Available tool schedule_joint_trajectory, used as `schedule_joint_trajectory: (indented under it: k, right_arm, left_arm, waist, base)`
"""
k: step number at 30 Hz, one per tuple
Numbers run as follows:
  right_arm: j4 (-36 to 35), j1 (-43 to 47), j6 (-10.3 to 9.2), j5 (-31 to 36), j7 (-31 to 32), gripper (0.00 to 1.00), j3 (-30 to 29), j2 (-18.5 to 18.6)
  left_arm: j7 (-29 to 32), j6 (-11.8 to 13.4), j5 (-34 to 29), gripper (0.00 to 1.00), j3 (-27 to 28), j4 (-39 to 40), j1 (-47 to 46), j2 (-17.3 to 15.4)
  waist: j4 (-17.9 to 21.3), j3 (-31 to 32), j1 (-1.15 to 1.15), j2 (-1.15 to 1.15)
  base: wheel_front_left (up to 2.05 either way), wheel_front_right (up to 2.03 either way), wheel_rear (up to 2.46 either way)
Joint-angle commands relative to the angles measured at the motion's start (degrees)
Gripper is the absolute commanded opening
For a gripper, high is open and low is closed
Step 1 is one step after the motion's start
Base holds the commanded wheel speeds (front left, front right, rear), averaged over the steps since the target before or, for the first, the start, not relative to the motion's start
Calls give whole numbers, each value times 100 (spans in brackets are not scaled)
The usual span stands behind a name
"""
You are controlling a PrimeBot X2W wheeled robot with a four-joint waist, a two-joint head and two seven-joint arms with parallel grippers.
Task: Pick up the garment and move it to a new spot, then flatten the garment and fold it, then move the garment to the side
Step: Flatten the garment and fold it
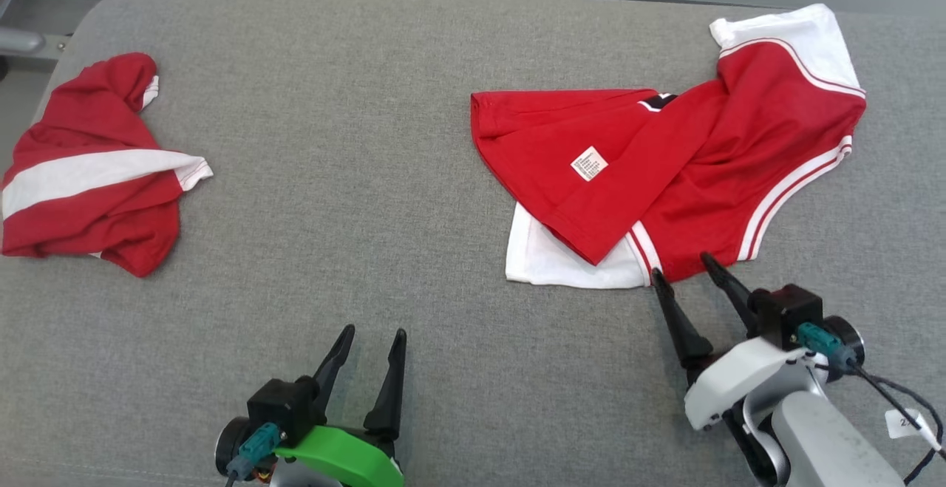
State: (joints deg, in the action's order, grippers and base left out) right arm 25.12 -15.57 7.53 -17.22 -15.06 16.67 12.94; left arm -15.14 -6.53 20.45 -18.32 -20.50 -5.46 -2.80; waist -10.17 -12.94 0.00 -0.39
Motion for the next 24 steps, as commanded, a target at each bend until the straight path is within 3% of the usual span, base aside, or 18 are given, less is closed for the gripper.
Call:
schedule_joint_trajectory:
  k: [1,12,17,24]
  right_arm:
    - [22,151,-8,-57,-14,100,95,-80]
    - [113,-278,-8,227,-15,100,1231,-179]
    - [643,-801,-8,252,-15,100,1663,-192]
    - [1475,-1236,-8,310,114,100,1757,-196]
  left_arm:
    - [-2,-26,-69,100,54,-32,101,-17]
    - [-2,-68,30,100,-110,-101,62,-16]
    - [-2,-72,117,100,-177,-113,59,-16]
    - [-2,-9,260,100,-195,-89,114,-16]
  waist:
    - [54,163,0,39]
    - [-296,104,0,39]
    - [-609,44,0,39]
    - [-926,-84,0,39]
  base:
    - [0,0,0]
    - [0,0,0]
    - [0,0,0]
    - [0,0,0]
